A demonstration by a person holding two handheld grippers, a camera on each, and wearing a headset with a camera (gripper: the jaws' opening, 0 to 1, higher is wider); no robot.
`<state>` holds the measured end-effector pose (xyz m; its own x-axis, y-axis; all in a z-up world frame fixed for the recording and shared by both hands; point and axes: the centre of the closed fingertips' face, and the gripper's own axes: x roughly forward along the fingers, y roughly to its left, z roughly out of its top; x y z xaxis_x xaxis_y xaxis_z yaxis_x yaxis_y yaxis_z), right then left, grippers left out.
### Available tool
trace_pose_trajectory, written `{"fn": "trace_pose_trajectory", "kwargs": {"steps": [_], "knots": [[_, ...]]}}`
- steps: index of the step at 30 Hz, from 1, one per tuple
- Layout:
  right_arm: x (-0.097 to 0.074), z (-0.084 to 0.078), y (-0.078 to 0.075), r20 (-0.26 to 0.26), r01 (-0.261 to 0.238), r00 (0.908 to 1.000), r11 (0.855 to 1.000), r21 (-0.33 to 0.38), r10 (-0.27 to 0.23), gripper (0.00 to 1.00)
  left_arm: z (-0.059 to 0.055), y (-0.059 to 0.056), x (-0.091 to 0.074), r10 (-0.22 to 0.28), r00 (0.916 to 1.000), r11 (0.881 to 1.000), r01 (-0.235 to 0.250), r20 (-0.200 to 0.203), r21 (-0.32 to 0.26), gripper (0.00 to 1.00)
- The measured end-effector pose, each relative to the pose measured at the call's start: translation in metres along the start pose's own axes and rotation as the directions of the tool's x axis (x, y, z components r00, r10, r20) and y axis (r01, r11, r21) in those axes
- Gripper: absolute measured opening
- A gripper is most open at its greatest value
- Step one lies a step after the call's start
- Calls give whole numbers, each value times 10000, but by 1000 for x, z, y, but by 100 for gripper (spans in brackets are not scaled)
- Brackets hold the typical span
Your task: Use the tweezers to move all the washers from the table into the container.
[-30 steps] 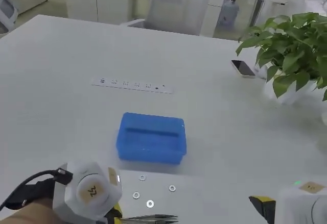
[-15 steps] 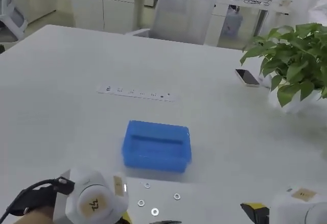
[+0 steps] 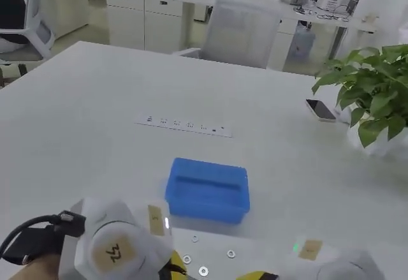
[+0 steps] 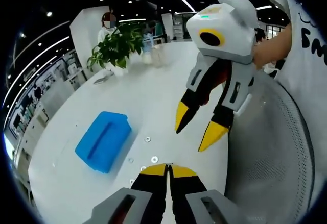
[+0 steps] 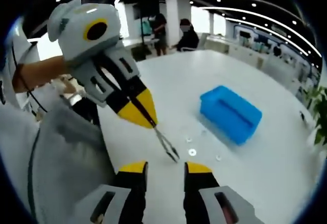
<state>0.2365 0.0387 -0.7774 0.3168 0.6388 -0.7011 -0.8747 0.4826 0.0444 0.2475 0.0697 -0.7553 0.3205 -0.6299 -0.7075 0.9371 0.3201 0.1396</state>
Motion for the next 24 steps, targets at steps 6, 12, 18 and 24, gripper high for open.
{"fn": "trace_pose_trajectory", "kwargs": {"steps": [6, 12, 18, 24], "knots": [[28, 14, 1, -23, -803, 9968, 9940, -747, 804, 17, 4, -1, -5, -92, 9999, 9983, 98, -117, 579, 0], [46, 19, 6, -200, -1362, 9907, 9810, -1382, 1348, 16, 4, -6, -7, -479, 9985, 9963, 496, -262, 706, 0], [52, 19, 13, -227, -1854, 9827, 9736, -1330, 1841, 11, -1, -6, -2, -416, 9980, 9909, 473, -470, 1262, 0], [59, 14, 18, -354, -1868, 9824, 9668, -1741, 1834, 8, 2, -9, 1, -551, 9983, 9912, 572, -209, 1196, 0]]}}
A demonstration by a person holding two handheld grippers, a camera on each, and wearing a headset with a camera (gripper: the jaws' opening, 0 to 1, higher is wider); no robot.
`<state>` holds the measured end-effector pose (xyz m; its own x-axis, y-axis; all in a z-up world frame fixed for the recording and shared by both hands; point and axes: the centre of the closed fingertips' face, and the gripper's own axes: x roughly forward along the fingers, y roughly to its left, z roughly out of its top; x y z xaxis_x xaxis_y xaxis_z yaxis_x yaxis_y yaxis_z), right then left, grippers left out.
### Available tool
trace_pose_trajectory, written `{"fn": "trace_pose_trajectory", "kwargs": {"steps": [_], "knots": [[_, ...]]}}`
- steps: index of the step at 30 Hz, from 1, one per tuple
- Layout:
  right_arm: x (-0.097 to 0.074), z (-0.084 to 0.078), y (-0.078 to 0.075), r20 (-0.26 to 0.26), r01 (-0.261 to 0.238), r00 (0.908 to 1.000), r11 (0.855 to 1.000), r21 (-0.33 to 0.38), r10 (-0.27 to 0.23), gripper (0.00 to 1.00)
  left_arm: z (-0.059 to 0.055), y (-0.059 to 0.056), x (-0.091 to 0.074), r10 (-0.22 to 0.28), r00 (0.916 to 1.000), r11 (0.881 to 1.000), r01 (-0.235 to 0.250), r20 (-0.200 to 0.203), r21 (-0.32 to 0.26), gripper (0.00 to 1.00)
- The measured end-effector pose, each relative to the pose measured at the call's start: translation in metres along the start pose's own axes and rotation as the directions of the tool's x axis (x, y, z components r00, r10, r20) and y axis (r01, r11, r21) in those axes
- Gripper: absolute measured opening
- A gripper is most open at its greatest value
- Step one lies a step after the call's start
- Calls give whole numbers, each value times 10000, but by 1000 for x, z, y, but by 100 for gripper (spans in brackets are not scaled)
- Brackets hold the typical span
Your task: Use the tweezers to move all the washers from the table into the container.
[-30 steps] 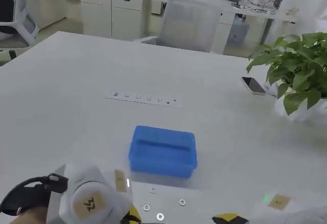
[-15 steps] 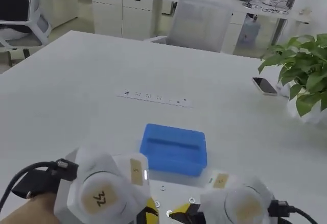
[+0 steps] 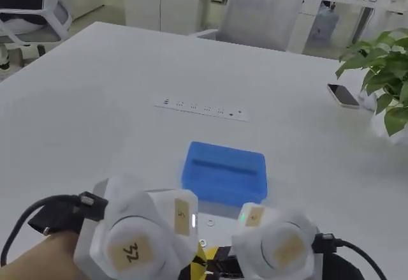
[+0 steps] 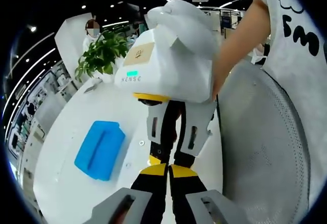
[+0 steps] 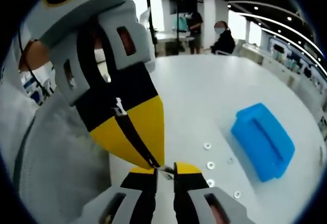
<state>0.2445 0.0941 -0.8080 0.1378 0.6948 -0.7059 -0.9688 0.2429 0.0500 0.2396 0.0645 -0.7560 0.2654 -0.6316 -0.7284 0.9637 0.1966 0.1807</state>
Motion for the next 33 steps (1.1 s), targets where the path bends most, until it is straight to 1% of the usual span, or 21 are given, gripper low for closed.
{"fn": "trace_pose_trajectory", "kwargs": {"steps": [3, 9, 10, 13, 15, 16, 17, 18, 19, 20, 22, 24, 25, 26, 27, 28, 29, 30, 31, 32, 33], "knots": [[2, -1, -4, 125, -118, 9999, 9980, 616, 110, 7, 1, 3, 1, 169, 9998, 9997, -168, 51, -176, 0], [1, -1, -7, -29, 360, 9993, 9993, -43, -360, 4, 1, 11, 1, 1118, 9933, 9888, -1082, 302, -1024, 0], [1, -1, -7, -43, 390, 9992, 9992, -96, -390, 3, 0, 11, 1, 1273, 9913, 9845, -1221, 341, -1259, 5], [0, -2, -9, -31, 462, 9989, 9989, 46, -462, 3, -5, 12, -1, 1897, 9805, 9571, -1728, 519, -2325, 18], [-1, -2, -9, -35, 512, 9987, 9987, 63, -512, 2, -12, 14, -8, 2564, 9644, 9144, -2206, 639, -3395, 19], [-1, -2, -10, -38, 521, 9986, 9986, 86, -520, 2, -18, 15, -15, 3017, 9513, 8841, -2542, 635, -3922, 21], [-1, -2, -10, -48, 529, 9986, 9986, 82, -529, 2, -23, 15, -19, 3366, 9399, 8616, -2829, 571, -4214, 25], [-1, -2, -11, -60, 550, 9985, 9985, 71, -550, 2, -31, 15, -26, 3806, 9239, 8307, -3222, 406, -4540, 31], [0, -1, -12, -68, 559, 9984, 9984, 109, -558, 2, -37, 14, -31, 4108, 9113, 8088, -3505, 270, -4722, 36], [0, -1, -14, -75, 556, 9984, 9982, 209, -555, 2, -48, 14, -38, 4593, 8883, 7715, -4002, -22, -4947, 40], [-1, 1, -16, 22, 535, 9986, 9977, 420, -536, 2, -62, 12, -48, 5106, 8586, 7228, -4568, -447, -5185, 51], [-3, 8, -21, 321, 540, 9979, 9947, 872, -570, 2, -74, 10, -56, 5529, 8291, 6679, -5004, -828, -5510, 60], [-4, 11, -24, 467, 530, 9972, 9936, 996, -579, 2, -80, 10, -61, 5753, 8109, 6343, -5251, -1073, -5674, 64], [-6, 16, -28, 589, 529, 9965, 9921, 1140, -599, 2, -83, 11, -64, 5938, 7953, 6108, -5443, -1221, -5751, 68], [-7, 19, -31, 665, 531, 9959, 9913, 1206, -614, 2, -85, 14, -68, 6213, 7709, 5898, -5781, -1404, -5639, 73], [-8, 24, -36, 770, 556, 9949, 9905, 1255, -656, 2, -85, 16, -70, 6313, 7615, 5821, -5902, -1465, -5592, 75], [-8, 27, -39, 861, 587, 9938, 9902, 1268, -700, 2, -84, 20, -76, 6651, 7314, 5665, -6257, -1508, -5363, 75], [-8, 31, -43, 936, 600, 9930, 9901, 1269, -721, 2, -82, 24, -80, 6920, 7064, 5459, -6467, -1484, -5327, 75], [-8, 34, -46, 967, 632, 9924, 9899, 1265, -758, 2, -83, 26, -81, 7027, 6958, 5343, -6540, -1486, -5356, 75], [-7, 36, -49, 997, 685, 9917, 9899, 1239, -811, 3, -83, 27, -81, 7083, 6912, 5309, -6557, -1438, -5368, 76], [-6, 39, -53, 1012, 747, 9911, 9900, 1197, -870, 3, -86, 26, -79, 7008, 6971, 5362, -6547, -1514, -5328, 76]]}}
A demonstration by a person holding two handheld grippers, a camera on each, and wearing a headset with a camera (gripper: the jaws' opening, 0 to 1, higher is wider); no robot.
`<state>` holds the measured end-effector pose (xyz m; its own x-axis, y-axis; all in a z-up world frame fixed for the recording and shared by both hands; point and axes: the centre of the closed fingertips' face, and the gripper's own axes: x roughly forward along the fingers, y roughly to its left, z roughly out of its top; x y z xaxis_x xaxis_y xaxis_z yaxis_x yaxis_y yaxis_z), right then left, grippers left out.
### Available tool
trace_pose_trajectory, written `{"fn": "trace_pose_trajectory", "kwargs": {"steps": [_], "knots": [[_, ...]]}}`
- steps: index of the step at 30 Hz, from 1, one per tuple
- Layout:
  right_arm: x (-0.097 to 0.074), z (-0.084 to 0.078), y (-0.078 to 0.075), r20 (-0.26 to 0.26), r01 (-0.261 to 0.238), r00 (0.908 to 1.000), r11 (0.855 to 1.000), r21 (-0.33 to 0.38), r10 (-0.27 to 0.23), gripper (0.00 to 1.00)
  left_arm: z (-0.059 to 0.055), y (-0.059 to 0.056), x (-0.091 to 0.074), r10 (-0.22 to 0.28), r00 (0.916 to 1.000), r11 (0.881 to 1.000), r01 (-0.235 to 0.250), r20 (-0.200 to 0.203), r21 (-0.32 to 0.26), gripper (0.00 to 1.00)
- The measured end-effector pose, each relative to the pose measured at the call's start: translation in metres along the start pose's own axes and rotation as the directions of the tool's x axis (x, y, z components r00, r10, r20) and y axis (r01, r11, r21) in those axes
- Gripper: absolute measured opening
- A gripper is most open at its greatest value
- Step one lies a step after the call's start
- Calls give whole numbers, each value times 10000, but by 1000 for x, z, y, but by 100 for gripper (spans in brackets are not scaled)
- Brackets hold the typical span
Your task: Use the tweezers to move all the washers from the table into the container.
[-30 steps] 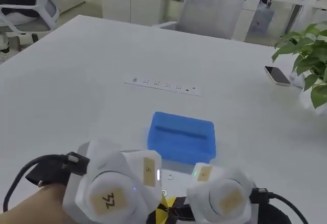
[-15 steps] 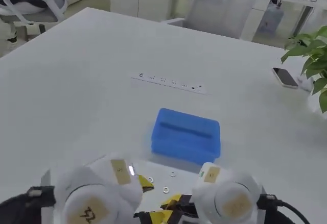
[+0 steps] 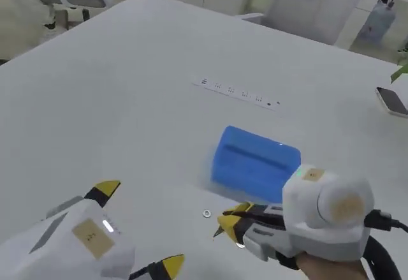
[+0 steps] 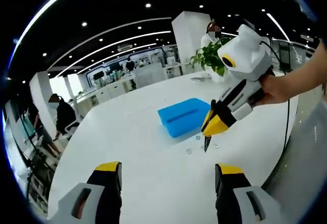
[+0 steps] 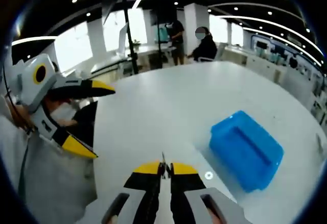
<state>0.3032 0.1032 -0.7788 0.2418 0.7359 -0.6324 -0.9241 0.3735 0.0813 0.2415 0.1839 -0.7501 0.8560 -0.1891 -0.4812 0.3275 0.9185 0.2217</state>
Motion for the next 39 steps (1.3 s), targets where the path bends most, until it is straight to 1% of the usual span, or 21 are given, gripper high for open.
{"fn": "trace_pose_trajectory", "kwargs": {"steps": [1, 3, 5, 9, 12, 14, 16, 20, 24, 27, 30, 34, 35, 36, 39], "knots": [[1, 1, -2, -2, 17, 10000, 10000, -17, -17, 3, -3, 1, 1, 49, 9999, 10000, -48, -160, 59, 77], [5, 4, -8, 28, 65, 10000, 10000, -11, -65, 3, -5, 2, 1, 29, 9998, 10000, -28, -212, 57, 77], [10, 6, -13, 15, 84, 10000, 10000, -16, -84, 3, -6, 2, 1, 21, 9997, 10000, -19, -234, 64, 76], [19, 9, -19, -23, 119, 9999, 9999, 1, -119, 3, -6, -1, 1, 13, 9997, 9990, -3, -229, 445, 76], [26, 10, -17, -101, -11, 9999, 10000, -94, 10, 3, -8, -5, 4, -110, 9991, 9975, 138, -414, 688, 78], [30, 9, -17, -192, -65, 9998, 9997, -250, 60, 3, -8, -6, 3, -124, 9991, 9968, 156, -413, 780, 79], [33, 9, -17, -226, -54, 9997, 9995, -312, 47, 3, -9, -6, 4, -144, 9989, 9969, 178, -438, 766, 80], [37, 8, -20, -291, -102, 9995, 9996, -267, 94, 4, -10, -4, 4, -165, 9988, 9984, 189, -464, 534, 80], [43, 1, -25, -489, -132, 9987, 9999, -102, 126, 4, -11, -3, 4, -108, 9986, 9988, 133, -513, 482, 80], [43, 2, -22, -418, -205, 9989, 9998, -22, 204, 4, -11, -3, 5, -89, 9985, 9982, 121, -544, 581, 80], [44, 3, -23, -416, -147, 9990, 9997, -177, 140, 4, -12, -3, 5, -74, 9982, 9975, 115, -593, 696, 79], [47, -2, -23, -612, -199, 9979, 9997, -140, 191, 4, -12, -3, 5, -74, 9983, 9974, 114, -575, 708, 79], [47, 0, -22, -486, -186, 9987, 9998, -60, 183, 4, -12, -3, 5, -74, 9983, 9974, 115, -578, 710, 79], [47, -1, -22, -517, -189, 9985, 9998, -56, 186, 4, -12, -3, 5, -75, 9982, 9974, 118, -595, 712, 79], [46, -2, -23, -473, -11, 9989, 9996, -298, -3, 3, -13, -3, 5, -49, 9979, 9970, 98, -644, 771, 79]]}}
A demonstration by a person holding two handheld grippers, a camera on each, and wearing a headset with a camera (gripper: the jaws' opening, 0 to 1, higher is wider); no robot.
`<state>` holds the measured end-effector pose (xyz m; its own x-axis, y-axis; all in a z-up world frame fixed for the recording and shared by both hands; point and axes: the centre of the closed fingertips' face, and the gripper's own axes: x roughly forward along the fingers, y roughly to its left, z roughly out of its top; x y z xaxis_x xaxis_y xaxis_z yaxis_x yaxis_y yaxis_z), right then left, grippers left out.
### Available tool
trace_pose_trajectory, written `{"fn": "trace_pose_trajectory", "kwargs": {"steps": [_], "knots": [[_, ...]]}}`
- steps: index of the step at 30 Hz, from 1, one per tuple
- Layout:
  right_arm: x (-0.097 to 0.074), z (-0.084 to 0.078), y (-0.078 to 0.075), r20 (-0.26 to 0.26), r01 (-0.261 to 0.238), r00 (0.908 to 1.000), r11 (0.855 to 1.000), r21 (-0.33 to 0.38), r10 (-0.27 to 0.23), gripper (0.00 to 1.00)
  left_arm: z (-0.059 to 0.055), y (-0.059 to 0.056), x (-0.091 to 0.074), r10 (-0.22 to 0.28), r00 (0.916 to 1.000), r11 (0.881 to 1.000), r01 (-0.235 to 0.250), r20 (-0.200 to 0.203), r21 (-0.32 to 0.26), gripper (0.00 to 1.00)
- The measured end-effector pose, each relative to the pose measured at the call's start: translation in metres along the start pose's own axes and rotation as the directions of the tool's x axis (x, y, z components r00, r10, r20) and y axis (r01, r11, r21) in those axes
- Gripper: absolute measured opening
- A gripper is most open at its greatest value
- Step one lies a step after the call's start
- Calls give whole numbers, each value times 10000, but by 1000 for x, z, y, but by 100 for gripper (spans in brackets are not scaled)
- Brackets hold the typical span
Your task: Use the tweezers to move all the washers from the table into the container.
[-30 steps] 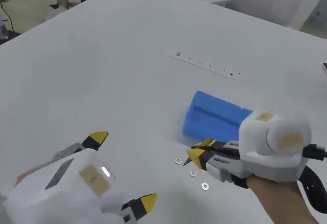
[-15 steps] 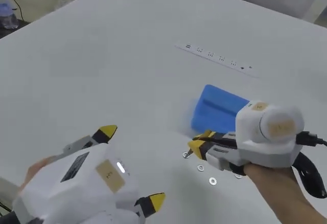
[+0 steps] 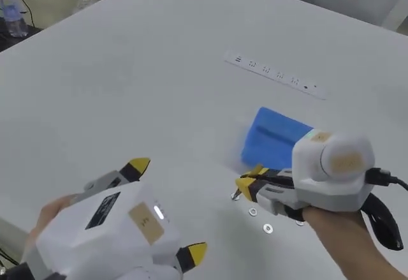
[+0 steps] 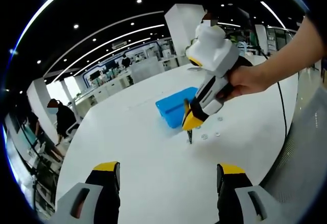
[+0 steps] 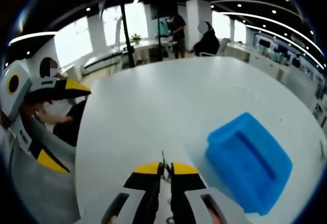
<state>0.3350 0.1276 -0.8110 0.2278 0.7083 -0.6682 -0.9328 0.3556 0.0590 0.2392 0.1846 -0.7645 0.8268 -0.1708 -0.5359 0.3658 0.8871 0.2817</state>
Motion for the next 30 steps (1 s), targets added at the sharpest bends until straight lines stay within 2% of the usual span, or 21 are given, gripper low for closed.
{"fn": "trace_pose_trajectory", "kwargs": {"steps": [6, 9, 14, 20, 25, 29, 30], "knots": [[-3, -2, -2, -94, 124, 9999, 9996, 261, -121, 2, 0, -1, 0, -43, 10000, 10000, 44, -7, 75, 79], [-9, 2, -2, -22, 181, 9998, 9996, 193, -181, 2, 0, -1, 0, -52, 10000, 10000, 52, 30, 31, 79], [-22, 17, -2, 232, 144, 9996, 9997, 177, -148, 2, 1, -1, 0, -70, 9999, 10000, 70, 86, -4, 80], [-43, 40, -7, 564, 499, 9973, 9975, -493, -471, 2, 3, -5, 0, -246, 9996, 9997, 247, 150, -64, 86], [-55, 58, -20, 988, 927, 9913, 9940, -587, -866, 2, 9, -6, 0, -372, 9977, 9972, 408, 568, -633, 93], [-58, 69, -31, 1192, 1290, 9855, 9897, -620, -1210, 2, 12, -6, -1, -448, 9963, 9951, 509, 729, -851, 96], [-58, 72, -35, 1270, 1365, 9836, 9890, -563, -1285, 2, 17, -6, -2, -439, 9935, 9936, 543, 1048, -994, 97]]}}
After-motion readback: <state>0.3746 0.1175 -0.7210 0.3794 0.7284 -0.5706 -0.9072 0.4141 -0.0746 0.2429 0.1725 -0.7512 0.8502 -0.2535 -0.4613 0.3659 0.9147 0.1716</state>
